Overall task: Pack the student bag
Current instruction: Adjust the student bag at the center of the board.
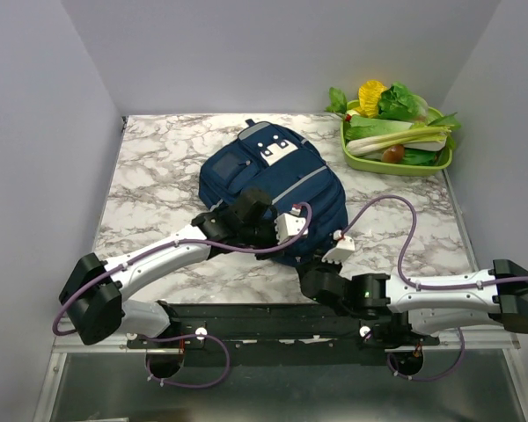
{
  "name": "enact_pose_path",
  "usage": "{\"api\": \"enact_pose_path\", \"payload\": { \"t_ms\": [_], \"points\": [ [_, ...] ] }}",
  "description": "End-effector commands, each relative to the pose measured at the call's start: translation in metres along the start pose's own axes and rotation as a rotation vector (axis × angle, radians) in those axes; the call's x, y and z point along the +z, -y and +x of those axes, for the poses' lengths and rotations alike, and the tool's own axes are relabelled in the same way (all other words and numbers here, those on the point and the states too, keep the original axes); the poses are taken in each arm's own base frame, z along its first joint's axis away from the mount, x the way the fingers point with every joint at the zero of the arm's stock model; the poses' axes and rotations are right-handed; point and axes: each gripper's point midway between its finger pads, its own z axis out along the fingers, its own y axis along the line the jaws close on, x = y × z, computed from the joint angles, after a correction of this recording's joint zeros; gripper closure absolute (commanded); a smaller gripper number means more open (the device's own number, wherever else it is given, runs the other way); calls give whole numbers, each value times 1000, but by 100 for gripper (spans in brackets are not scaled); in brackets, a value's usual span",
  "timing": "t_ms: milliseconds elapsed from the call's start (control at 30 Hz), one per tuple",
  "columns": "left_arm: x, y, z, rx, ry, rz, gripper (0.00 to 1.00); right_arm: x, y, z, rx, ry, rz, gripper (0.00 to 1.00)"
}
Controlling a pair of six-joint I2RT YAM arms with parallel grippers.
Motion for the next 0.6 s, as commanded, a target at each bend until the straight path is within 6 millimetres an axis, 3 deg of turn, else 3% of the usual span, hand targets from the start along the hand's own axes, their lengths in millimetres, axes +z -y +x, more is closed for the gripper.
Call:
{"api": "enact_pose_path", "payload": {
  "t_ms": [0,267,367,433,500,567],
  "points": [
    [9,-22,-7,92,17,-92,57,-2,3,3,44,-14,-15,99],
    [25,-28,-12,129,20,-144,53,0,0,7,28,-28,-22,99],
    [26,-27,-18,119,34,-141,42,0,1,8,35,-28,-22,99],
    [29,-26,-15,123,24,-136,41,0,1,7,42,-30,-25,99],
    [33,-23,-13,137,25,-129,45,1,2,8,45,-31,-26,99],
    [39,-20,-7,143,13,-116,59,1,1,8,48,-33,-31,99]
  ]
}}
